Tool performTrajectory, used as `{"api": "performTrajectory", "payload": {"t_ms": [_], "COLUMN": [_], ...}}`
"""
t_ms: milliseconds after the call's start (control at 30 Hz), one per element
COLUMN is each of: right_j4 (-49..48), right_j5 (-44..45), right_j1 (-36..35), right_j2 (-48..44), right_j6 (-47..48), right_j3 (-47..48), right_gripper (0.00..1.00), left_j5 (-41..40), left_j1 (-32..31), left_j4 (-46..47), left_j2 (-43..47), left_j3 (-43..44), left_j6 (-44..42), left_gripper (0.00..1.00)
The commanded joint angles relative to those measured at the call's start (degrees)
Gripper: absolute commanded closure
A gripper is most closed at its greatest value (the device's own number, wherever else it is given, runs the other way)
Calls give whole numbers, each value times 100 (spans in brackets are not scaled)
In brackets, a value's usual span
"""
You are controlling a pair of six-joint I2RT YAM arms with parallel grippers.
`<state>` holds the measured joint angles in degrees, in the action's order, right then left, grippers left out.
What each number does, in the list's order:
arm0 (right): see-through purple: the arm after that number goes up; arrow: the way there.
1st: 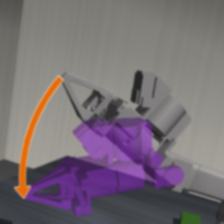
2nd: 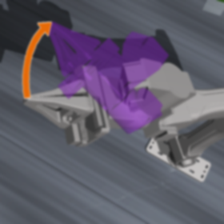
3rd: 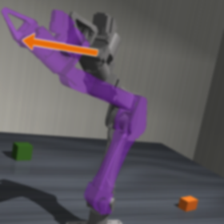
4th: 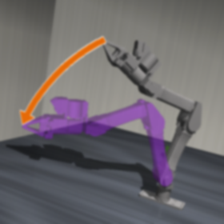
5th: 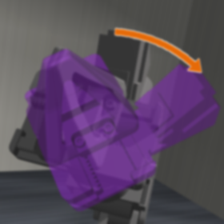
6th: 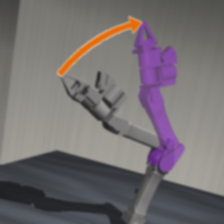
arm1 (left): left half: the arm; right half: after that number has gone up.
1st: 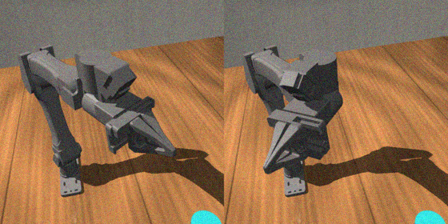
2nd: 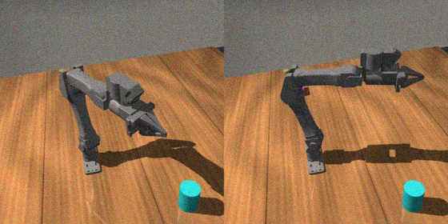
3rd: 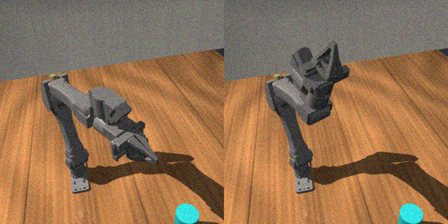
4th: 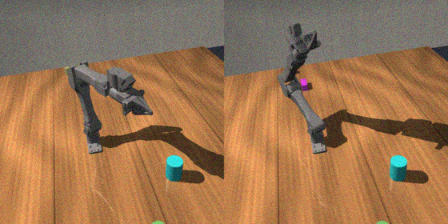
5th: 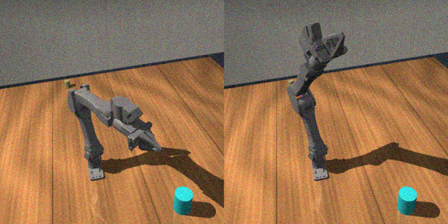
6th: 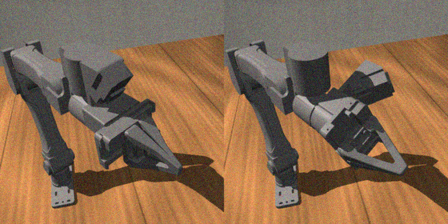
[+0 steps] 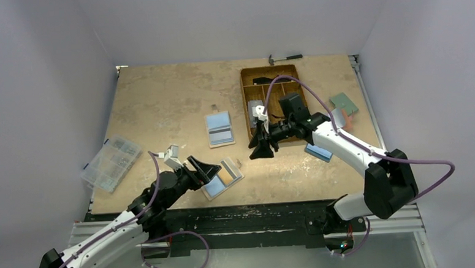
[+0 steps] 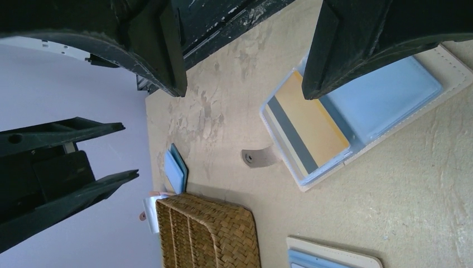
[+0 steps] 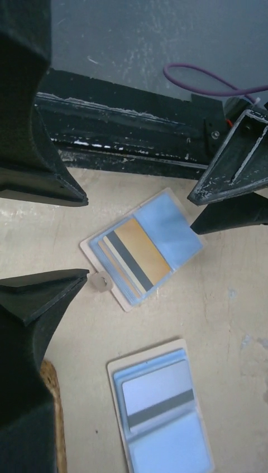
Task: Take the credit cards out of the card holder
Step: Remove the credit card from the card holder.
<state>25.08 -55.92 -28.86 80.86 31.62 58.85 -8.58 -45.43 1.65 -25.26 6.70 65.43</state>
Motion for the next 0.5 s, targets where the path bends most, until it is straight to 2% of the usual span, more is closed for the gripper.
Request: {"api": "performTrajectory", "payload": {"t_ms": [0,67,233,300,367,467], "right_j4": [-1406,-1561,-1377,-1254,-1248,-1190], "right_j5": [-470,-298,285,582,856,1404], "right_j1": [-42,-145,-698,-1007,-1223,-1570], "right_j2": [-353,-419,-274,-129,27,352], "right_j6": [-887,-926,-487,-253,-163,-85], "right_j3": [-504,-644,-603,-542,-505,-357], "right_gripper": [49,55,85,94,99,100], "left_j5": [84,62,-11,-29,-30,-50], "left_j1": [22,17,17,18,17,22], "left_j4": [596,633,727,770,830,885], "left_j2": [-153,-224,-405,-466,-509,-520], "left_j3": [-143,-192,-264,-301,-354,-424], "left_j6": [152,175,246,280,318,377], "left_gripper": [19,19,23,25,26,29]}}
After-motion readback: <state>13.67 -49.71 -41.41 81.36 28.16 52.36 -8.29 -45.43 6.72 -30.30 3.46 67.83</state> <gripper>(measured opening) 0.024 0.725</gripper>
